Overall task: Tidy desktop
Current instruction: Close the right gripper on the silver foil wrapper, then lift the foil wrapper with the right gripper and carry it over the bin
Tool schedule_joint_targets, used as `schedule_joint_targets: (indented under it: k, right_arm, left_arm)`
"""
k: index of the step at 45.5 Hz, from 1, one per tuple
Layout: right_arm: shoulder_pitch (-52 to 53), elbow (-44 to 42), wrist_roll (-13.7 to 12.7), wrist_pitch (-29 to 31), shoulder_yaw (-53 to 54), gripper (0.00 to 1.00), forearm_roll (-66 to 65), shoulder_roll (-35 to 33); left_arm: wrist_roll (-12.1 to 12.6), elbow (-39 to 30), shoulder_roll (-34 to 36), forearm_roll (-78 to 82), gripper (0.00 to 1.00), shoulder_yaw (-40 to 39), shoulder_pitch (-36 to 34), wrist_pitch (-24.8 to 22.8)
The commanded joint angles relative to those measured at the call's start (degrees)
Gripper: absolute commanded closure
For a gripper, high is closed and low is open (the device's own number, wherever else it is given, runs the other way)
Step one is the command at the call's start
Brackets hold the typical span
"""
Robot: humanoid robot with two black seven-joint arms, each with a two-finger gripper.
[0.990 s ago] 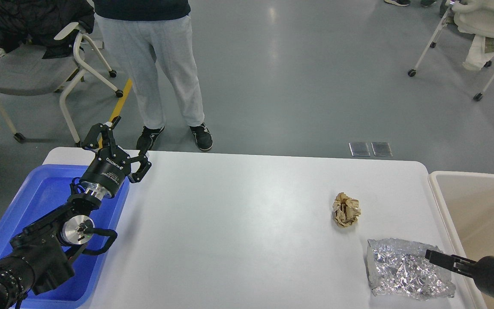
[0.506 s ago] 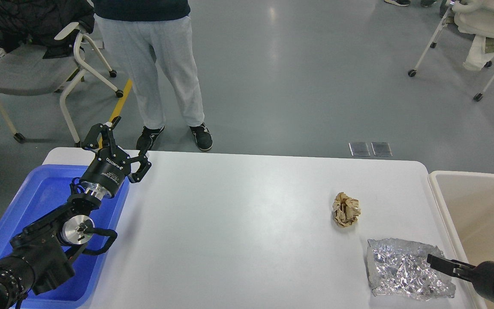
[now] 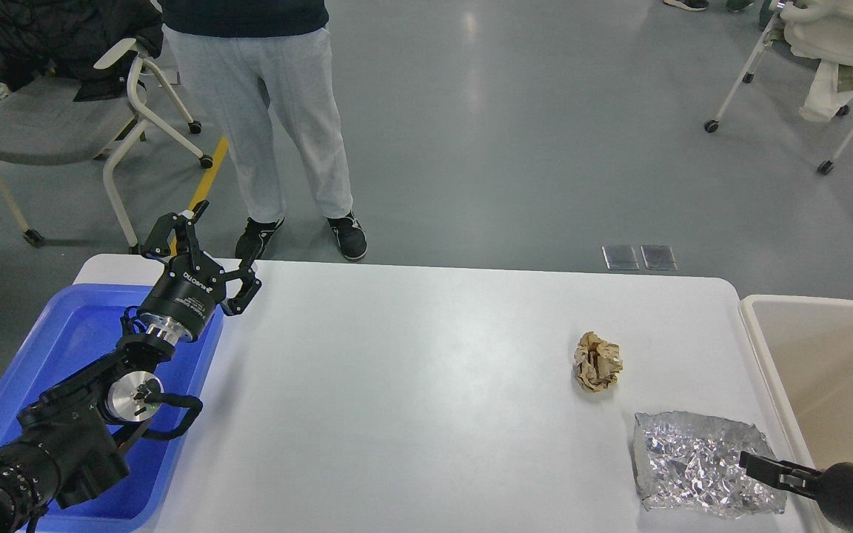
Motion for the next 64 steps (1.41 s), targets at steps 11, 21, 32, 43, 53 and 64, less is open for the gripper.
schedule_joint_targets:
  k: [11, 21, 32, 43, 53, 64]
  right_arm:
    - [-0.8, -3.1, 2.2, -3.5, -3.8, 0.53, -0.2, 2.1]
    - [-0.8, -4.1, 2.4, -4.1, -4.6, 0.92, 0.1, 2.8]
    - [-0.6, -3.9, 2.4, -4.2, -3.8, 1.00, 1.3, 2.5]
    - [-0.3, -2.6, 7.8, -3.4, -3.7, 1.00, 7.4, 1.5]
    - [1.8, 5.3, 13.4, 3.7, -1.4, 1.00, 14.1, -5.7]
    - [6.3, 15.8, 13.8, 16.3, 7.6, 1.00, 14.6, -19.5]
  left_arm:
    - [0.0, 0.0, 0.0, 0.0, 0.00, 0.0, 0.0, 0.0]
    - [0.0, 0.0, 0.0, 0.0, 0.00, 0.0, 0.0, 0.0]
    - [0.0, 0.0, 0.0, 0.0, 0.00, 0.0, 0.0, 0.0]
    - [0.0, 0.0, 0.0, 0.0, 0.00, 0.0, 0.0, 0.0]
    - [0.0, 0.0, 0.0, 0.0, 0.00, 0.0, 0.0, 0.0]
    - [0.0, 0.0, 0.0, 0.0, 0.00, 0.0, 0.0, 0.0]
